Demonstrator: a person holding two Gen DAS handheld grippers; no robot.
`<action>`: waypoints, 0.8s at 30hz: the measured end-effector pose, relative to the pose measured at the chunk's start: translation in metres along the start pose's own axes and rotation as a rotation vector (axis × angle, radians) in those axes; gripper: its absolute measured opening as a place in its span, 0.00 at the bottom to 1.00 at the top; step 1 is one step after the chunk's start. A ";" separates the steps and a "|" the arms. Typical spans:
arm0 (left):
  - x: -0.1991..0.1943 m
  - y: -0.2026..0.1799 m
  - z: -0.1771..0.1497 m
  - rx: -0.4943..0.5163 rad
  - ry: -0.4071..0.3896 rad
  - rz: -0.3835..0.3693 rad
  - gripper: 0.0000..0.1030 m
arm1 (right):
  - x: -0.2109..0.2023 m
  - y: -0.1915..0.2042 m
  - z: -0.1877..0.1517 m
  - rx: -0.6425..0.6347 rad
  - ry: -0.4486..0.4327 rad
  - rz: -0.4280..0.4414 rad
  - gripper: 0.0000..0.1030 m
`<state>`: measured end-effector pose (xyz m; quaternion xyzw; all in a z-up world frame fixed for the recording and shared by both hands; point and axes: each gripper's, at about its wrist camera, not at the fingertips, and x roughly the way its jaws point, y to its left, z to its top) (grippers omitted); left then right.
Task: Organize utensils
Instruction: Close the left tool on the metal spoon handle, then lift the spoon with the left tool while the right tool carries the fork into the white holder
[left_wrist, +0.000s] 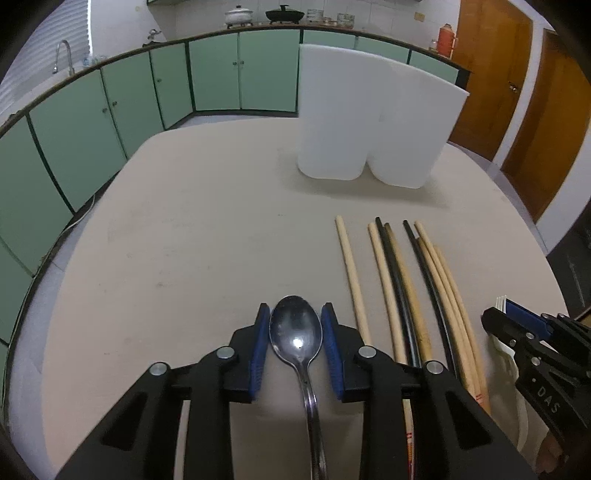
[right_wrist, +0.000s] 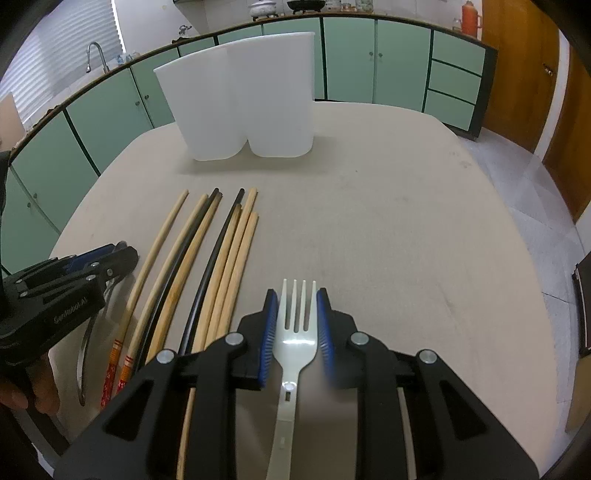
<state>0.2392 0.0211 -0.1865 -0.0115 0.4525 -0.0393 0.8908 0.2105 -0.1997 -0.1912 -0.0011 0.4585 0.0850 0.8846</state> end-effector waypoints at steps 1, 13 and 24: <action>-0.003 0.000 -0.002 -0.010 -0.006 -0.009 0.27 | -0.002 -0.001 0.000 0.002 -0.003 0.002 0.20; -0.082 0.017 -0.009 -0.054 -0.327 -0.088 0.27 | -0.058 -0.015 0.017 -0.007 -0.216 0.094 0.20; -0.106 0.002 0.006 -0.011 -0.457 -0.071 0.27 | -0.077 -0.016 0.039 -0.019 -0.309 0.133 0.20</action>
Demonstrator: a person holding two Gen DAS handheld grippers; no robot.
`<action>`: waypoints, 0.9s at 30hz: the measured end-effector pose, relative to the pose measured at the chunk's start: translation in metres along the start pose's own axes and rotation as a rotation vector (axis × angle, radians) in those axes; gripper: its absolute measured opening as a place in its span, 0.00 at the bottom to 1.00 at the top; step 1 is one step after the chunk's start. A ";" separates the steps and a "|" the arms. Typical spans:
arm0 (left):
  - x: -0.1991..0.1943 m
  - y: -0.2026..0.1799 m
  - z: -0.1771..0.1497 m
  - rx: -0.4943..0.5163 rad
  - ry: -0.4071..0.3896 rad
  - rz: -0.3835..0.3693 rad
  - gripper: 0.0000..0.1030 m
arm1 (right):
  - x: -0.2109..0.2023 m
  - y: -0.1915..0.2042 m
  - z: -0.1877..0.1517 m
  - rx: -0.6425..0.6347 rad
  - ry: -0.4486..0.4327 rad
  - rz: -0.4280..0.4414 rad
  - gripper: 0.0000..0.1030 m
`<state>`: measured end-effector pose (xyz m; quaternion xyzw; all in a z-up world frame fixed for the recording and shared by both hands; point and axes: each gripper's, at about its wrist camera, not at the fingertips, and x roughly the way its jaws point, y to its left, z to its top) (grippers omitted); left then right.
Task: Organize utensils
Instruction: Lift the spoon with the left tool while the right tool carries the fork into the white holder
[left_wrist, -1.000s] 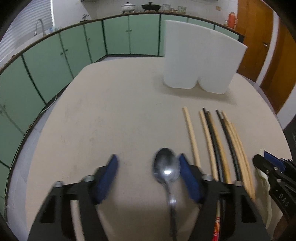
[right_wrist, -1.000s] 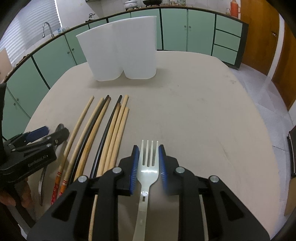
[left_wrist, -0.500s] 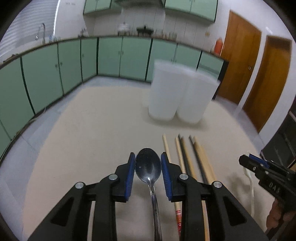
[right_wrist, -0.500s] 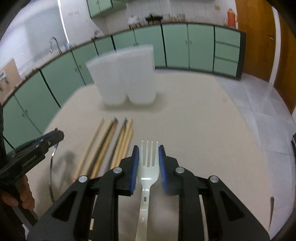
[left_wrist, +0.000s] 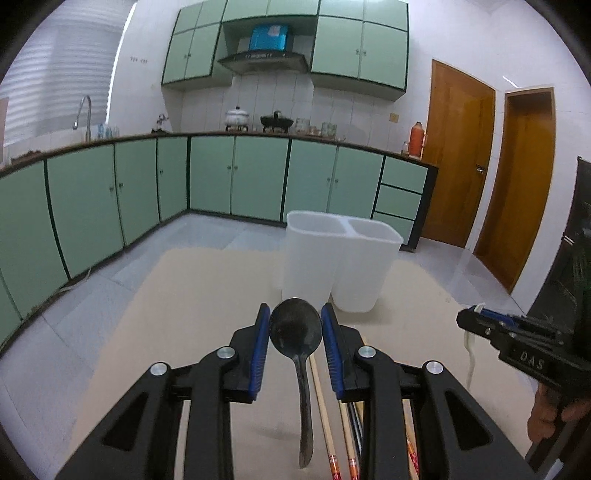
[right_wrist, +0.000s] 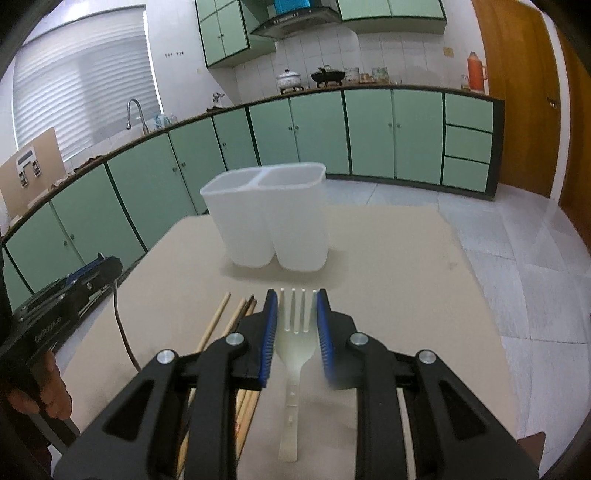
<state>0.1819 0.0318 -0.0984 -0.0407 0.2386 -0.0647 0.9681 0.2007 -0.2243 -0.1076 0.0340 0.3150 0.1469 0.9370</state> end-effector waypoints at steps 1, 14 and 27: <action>-0.001 0.000 0.002 0.001 -0.006 -0.001 0.27 | 0.000 0.000 0.003 0.000 -0.007 0.001 0.20; -0.013 0.000 0.083 -0.012 -0.187 -0.043 0.27 | -0.002 -0.007 0.097 -0.023 -0.189 0.060 0.20; 0.058 -0.012 0.181 -0.032 -0.310 -0.080 0.27 | 0.056 -0.020 0.192 0.012 -0.291 0.034 0.20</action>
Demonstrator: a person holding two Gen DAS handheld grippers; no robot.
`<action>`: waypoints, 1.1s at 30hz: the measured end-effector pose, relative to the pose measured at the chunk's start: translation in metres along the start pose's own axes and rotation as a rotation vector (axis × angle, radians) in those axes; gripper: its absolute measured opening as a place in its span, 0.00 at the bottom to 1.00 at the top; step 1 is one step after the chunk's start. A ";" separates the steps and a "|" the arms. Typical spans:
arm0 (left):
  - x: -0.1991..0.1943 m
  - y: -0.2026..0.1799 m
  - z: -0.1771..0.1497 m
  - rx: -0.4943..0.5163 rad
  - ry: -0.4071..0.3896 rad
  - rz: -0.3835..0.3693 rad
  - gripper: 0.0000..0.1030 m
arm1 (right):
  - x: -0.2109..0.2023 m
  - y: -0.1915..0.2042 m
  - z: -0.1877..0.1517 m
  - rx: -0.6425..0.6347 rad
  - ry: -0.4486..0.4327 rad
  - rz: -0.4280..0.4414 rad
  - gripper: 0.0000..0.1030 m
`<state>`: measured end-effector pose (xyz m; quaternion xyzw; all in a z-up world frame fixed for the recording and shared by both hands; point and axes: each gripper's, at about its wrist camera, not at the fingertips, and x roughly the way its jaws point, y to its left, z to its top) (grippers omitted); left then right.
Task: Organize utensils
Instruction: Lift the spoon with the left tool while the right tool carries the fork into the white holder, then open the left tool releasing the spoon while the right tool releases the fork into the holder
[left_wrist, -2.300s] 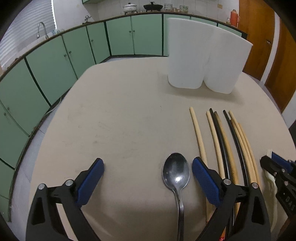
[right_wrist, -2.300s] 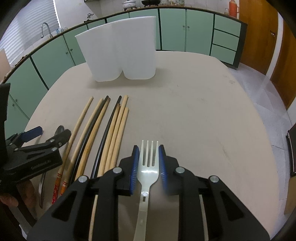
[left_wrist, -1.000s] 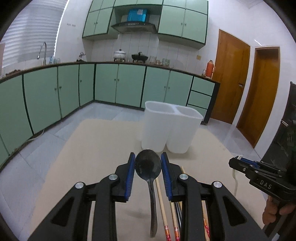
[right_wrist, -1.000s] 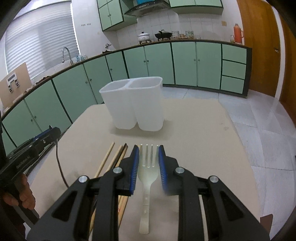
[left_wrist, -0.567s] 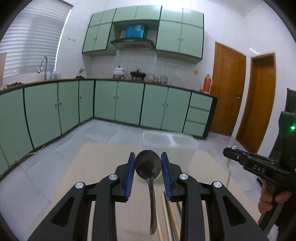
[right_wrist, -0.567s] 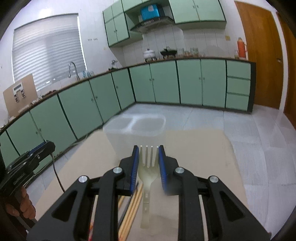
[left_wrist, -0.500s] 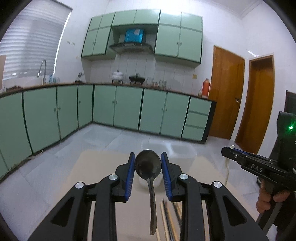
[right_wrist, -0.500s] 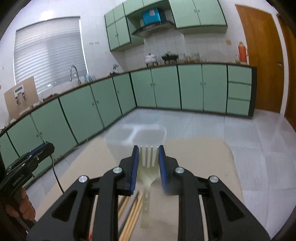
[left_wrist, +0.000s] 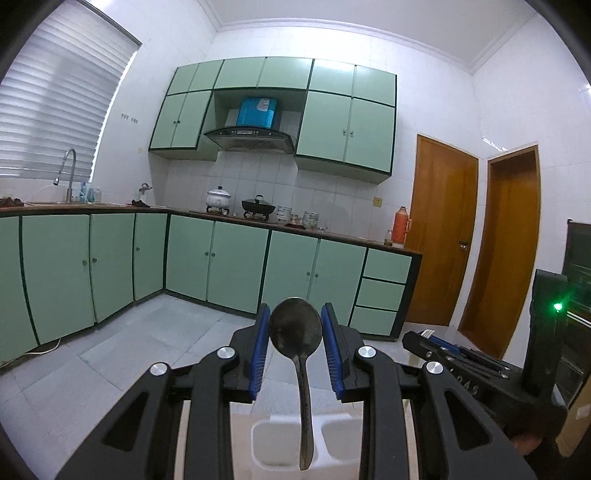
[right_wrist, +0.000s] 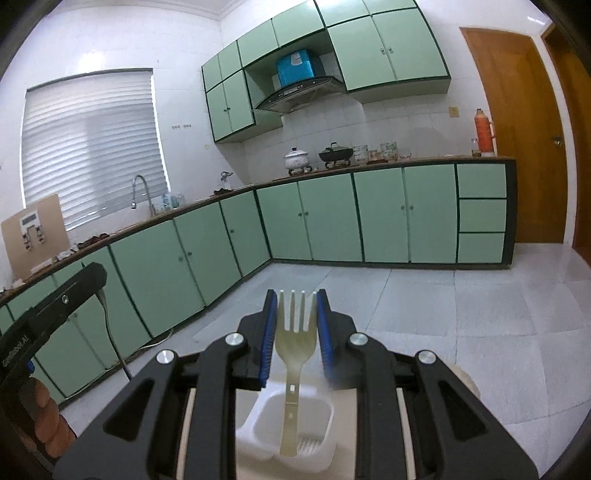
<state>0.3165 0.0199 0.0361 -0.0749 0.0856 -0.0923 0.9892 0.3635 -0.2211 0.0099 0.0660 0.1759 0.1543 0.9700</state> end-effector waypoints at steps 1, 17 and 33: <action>0.010 0.000 -0.003 0.002 0.008 0.007 0.27 | 0.006 -0.001 0.000 -0.005 0.000 -0.009 0.20; 0.065 0.013 -0.069 0.015 0.203 0.036 0.35 | 0.059 -0.016 -0.049 0.032 0.149 -0.018 0.24; -0.081 0.011 -0.116 0.029 0.345 0.064 0.59 | -0.099 -0.012 -0.142 0.040 0.217 -0.137 0.70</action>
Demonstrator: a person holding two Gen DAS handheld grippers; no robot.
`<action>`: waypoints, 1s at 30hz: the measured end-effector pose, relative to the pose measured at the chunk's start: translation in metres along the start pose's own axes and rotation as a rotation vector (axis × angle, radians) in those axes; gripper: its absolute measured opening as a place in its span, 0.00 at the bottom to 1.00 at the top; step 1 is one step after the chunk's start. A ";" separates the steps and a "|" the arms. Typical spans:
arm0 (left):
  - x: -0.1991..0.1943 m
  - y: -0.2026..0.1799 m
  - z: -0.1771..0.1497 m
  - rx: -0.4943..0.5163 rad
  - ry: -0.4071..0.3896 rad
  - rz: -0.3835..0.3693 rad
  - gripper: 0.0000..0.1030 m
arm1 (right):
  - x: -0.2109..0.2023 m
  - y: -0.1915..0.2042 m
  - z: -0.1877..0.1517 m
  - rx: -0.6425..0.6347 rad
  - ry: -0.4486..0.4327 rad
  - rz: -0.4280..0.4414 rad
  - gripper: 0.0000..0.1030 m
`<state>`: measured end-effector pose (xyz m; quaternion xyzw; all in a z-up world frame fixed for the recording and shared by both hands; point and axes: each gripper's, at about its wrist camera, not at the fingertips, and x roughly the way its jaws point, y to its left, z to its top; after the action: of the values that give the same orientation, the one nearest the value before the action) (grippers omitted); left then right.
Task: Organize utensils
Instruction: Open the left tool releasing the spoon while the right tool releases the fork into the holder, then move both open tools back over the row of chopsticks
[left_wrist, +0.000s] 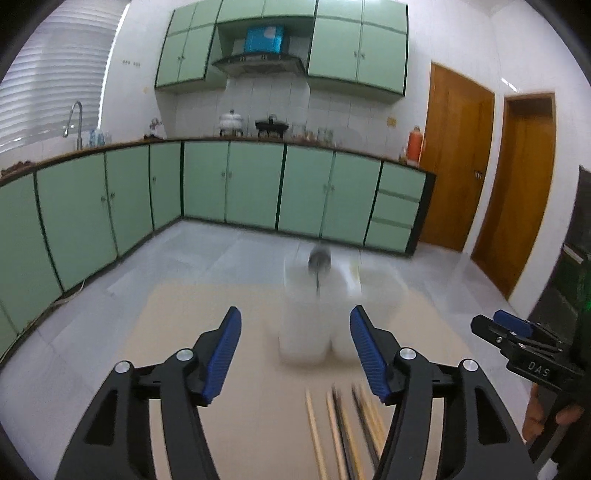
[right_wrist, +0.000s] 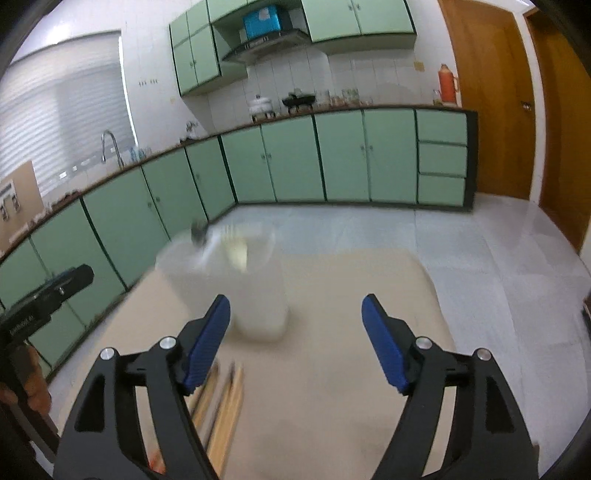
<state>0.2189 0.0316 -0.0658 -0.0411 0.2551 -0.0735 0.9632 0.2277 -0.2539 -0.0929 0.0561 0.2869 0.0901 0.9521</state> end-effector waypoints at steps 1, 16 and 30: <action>-0.007 -0.001 -0.014 0.001 0.027 0.000 0.59 | -0.009 0.001 -0.017 0.002 0.022 -0.002 0.70; -0.048 0.004 -0.140 0.034 0.284 0.045 0.59 | -0.068 0.040 -0.155 -0.037 0.228 -0.001 0.64; -0.060 -0.008 -0.164 0.051 0.325 0.029 0.59 | -0.074 0.068 -0.187 -0.127 0.298 0.018 0.53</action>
<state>0.0849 0.0262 -0.1781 -0.0006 0.4063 -0.0718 0.9109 0.0533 -0.1923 -0.1974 -0.0155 0.4180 0.1240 0.8998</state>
